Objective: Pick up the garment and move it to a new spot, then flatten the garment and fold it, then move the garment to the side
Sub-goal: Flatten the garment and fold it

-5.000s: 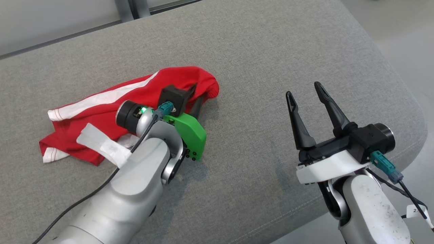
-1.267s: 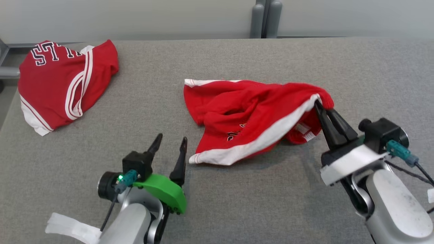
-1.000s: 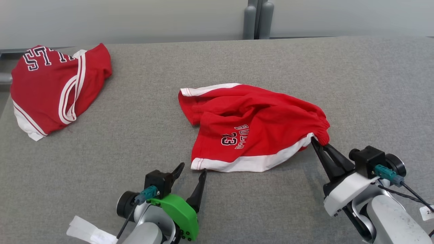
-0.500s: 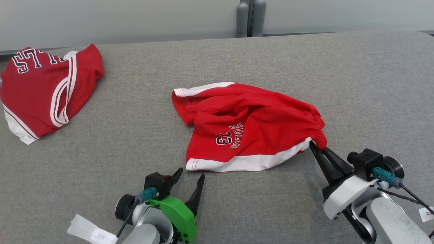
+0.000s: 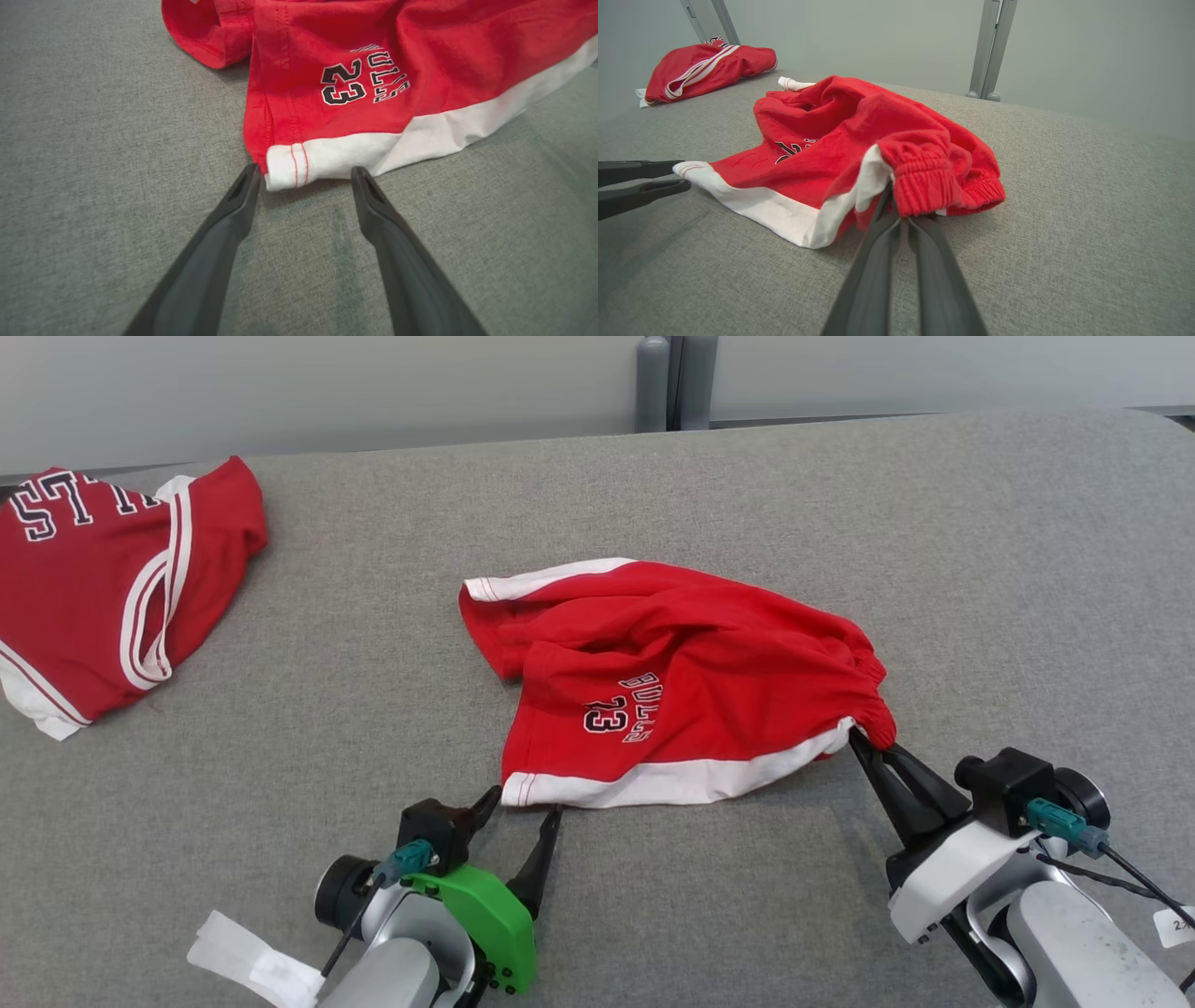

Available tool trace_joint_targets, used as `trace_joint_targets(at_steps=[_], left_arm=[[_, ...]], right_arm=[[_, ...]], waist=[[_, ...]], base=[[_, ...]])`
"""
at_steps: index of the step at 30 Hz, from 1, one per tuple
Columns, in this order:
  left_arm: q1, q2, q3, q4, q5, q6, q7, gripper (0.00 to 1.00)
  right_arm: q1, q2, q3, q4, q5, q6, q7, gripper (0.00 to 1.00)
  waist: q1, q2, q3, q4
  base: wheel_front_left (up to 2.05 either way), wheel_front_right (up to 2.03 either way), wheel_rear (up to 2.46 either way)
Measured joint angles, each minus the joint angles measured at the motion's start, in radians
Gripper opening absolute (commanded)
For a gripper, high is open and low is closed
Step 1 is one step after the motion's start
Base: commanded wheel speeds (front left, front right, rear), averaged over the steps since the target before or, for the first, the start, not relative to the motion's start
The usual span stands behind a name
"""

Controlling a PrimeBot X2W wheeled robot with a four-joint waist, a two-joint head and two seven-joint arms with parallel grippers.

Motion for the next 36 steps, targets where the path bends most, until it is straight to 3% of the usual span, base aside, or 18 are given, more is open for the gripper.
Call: trace_joint_targets(at_steps=[7,8,10,11,13,18,28,36], left_arm=[[-0.019,-0.002,-0.012,0.021,0.003,-0.012,0.0,0.98],[-0.019,-0.003,-0.016,0.024,0.005,-0.013,0.0,0.79],[-0.019,-0.003,-0.023,0.028,0.008,-0.018,0.0,0.64],[-0.02,-0.003,-0.025,0.029,0.008,-0.02,-0.001,0.49],[-0.024,-0.003,-0.029,0.03,0.009,-0.02,-0.006,0.4],[-0.046,-0.004,-0.029,0.029,0.01,-0.021,-0.022,0.0],[-0.052,-0.007,-0.015,0.035,0.009,-0.029,-0.034,0.0],[-0.087,-0.009,0.097,-0.07,-0.047,-0.043,-0.059,0.0]], right_arm=[[-0.002,-0.002,0.0,0.0,0.01,0.0,0.0,0.0],[-0.003,-0.002,0.0,0.0,0.01,0.0,-0.001,0.0],[-0.003,-0.002,0.0,0.0,0.01,0.0,-0.004,0.0],[-0.003,-0.002,0.0,0.0,0.012,0.0,-0.007,0.0],[-0.003,-0.002,0.0,0.0,0.02,0.0,-0.008,0.0],[-0.004,-0.004,0.0,0.001,0.02,0.0,-0.009,0.0],[-0.015,-0.005,0.002,0.002,0.026,0.0,-0.009,0.0],[-0.067,-0.003,-0.033,-0.043,0.038,0.0,-0.018,0.0]], waist=[[0.0,0.0,0.007,-0.007],[0.0,0.0,0.008,-0.007],[0.0,0.0,0.01,-0.009],[0.0,0.0,0.011,-0.009],[0.0,0.0,0.013,-0.011],[0.0,0.0,0.016,-0.012],[0.0,0.0,0.018,-0.011],[0.0,0.0,0.004,-0.012]], base=[[0.0,0.0,0.0],[0.0,0.0,0.0],[0.0,0.0,0.0],[0.0,0.0,0.0],[0.0,0.0,0.0],[0.0,0.0,0.0],[0.0,0.0,0.0],[0.0,0.0,0.0]])
